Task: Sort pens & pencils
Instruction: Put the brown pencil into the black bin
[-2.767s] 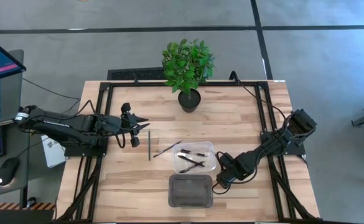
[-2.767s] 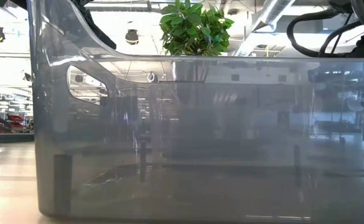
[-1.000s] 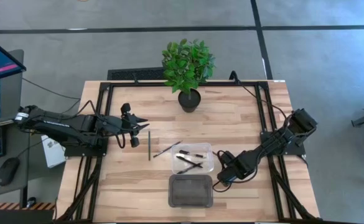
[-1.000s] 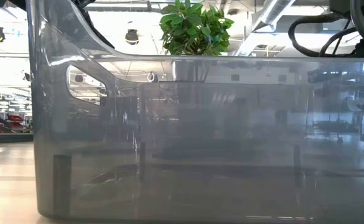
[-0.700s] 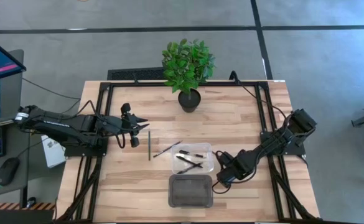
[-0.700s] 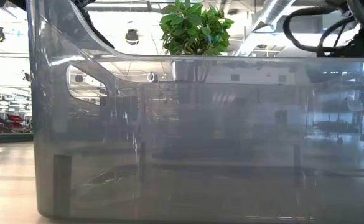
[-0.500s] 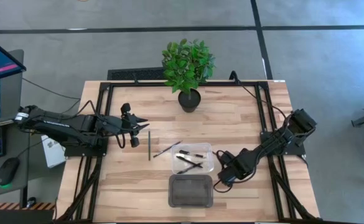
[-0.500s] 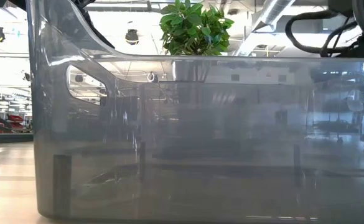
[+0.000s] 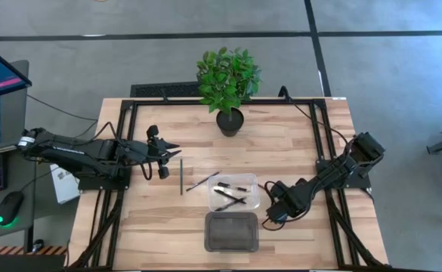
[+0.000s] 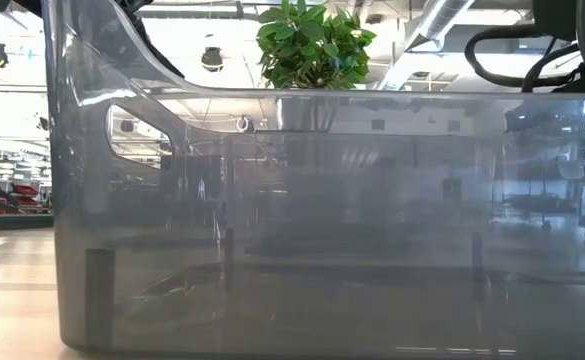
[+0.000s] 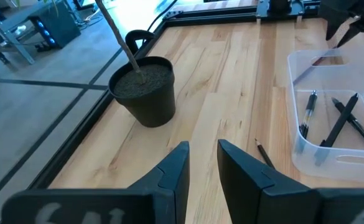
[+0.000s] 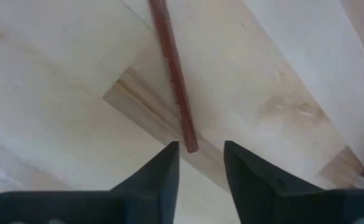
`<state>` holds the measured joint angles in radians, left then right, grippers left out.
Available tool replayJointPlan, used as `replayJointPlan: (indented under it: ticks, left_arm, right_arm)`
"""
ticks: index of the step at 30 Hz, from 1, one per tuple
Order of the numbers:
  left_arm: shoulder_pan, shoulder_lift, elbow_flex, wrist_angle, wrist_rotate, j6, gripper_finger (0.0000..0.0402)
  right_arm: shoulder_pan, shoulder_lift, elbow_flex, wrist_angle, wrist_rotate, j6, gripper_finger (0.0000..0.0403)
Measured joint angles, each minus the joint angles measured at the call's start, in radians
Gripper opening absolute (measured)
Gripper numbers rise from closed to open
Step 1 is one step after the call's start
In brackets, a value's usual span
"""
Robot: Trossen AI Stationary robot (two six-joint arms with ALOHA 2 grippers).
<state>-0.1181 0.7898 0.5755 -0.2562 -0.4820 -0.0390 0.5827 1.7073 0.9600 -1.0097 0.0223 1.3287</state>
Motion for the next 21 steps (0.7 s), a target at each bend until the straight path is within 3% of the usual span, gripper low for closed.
replayJointPlan:
  ticks: [9,21]
  left_arm:
    - [0.000,0.000,0.000,0.000,0.000,0.000,0.0074]
    - [0.000,0.000,0.000,-0.001,-0.001,0.028,0.0074]
  right_arm:
    - [-0.003,0.000,0.000,0.002,0.001,-0.080,0.0248]
    - [-0.028,0.000,0.000,0.064,-0.001,-0.116,0.0239]
